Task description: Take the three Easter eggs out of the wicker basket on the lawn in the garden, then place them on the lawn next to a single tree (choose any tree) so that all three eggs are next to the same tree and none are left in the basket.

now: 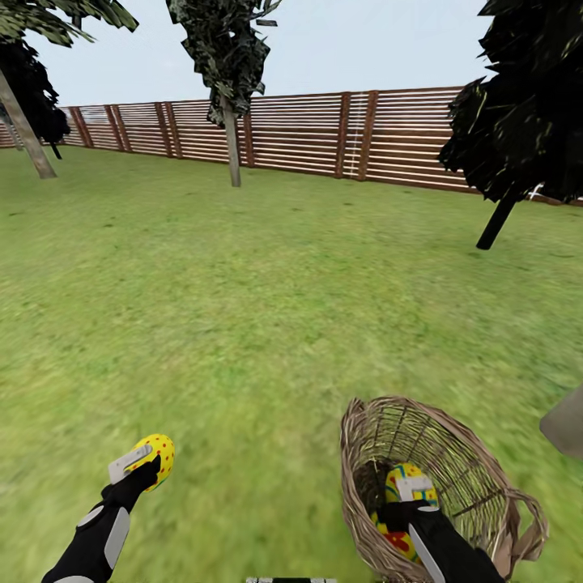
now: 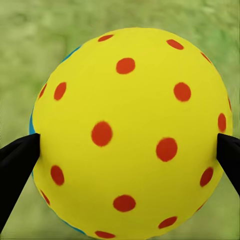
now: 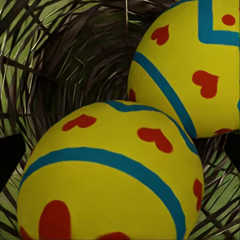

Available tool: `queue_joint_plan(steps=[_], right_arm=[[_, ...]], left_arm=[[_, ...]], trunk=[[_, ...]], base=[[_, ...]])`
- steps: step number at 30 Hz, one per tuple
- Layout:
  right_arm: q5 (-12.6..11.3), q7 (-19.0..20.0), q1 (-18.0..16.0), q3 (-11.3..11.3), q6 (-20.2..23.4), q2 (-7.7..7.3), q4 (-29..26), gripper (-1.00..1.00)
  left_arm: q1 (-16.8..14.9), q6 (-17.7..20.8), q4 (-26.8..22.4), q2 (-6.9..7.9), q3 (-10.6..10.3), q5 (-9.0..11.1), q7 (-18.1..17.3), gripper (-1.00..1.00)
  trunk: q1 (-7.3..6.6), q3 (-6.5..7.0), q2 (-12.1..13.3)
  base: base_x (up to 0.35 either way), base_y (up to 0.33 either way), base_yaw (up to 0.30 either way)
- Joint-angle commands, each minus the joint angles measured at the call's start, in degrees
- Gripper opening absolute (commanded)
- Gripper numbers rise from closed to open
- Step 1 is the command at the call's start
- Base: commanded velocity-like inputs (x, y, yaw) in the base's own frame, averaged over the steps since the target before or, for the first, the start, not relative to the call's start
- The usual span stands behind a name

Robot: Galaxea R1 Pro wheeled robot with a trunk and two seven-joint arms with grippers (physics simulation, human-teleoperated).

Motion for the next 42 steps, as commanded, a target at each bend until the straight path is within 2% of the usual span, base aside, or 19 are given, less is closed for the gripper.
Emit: queue_joint_plan(steps=[1, 13, 16, 17, 42], right_arm=[[-0.01, -0.17, -0.03, 0.35, 0.36, -0.08, -0.11, 1.0], [0.0, -0.16, -0.03, 0.35, 0.36, -0.03, -0.11, 1.0], [-0.01, -0.16, -0.03, 0.35, 0.31, -0.07, -0.1, 1.0], [-0.02, -0.17, -0.03, 0.35, 0.21, -0.08, -0.1, -1.0], [-0.01, -0.16, -0.03, 0.35, 0.05, -0.08, -0.1, -1.0]], left_arm=[[-0.06, 0.02, -0.01, -0.05, 0.37, -0.24, -0.5, -1.0], [-0.06, 0.02, -0.02, -0.07, 0.37, -0.24, -0.51, -1.0], [-0.06, -0.06, -0.02, -0.1, 0.37, -0.24, -0.66, -1.0], [-0.06, -0.06, -0.02, -0.12, 0.37, -0.24, -0.67, -1.0], [-0.06, -0.07, 0.07, -0.31, 0.37, -0.24, -0.68, -1.0]], trunk=[[0.01, -0.27, -0.04], [0.32, -2.93, -0.2], [0.32, -2.93, -0.2], [0.32, -2.93, -0.2], [0.32, -2.93, -0.2]], base=[[0.0, 0.0, 0.0], [0.0, 0.0, 0.0], [0.0, 0.0, 0.0], [0.0, 0.0, 0.0], [0.0, 0.0, 0.0]])
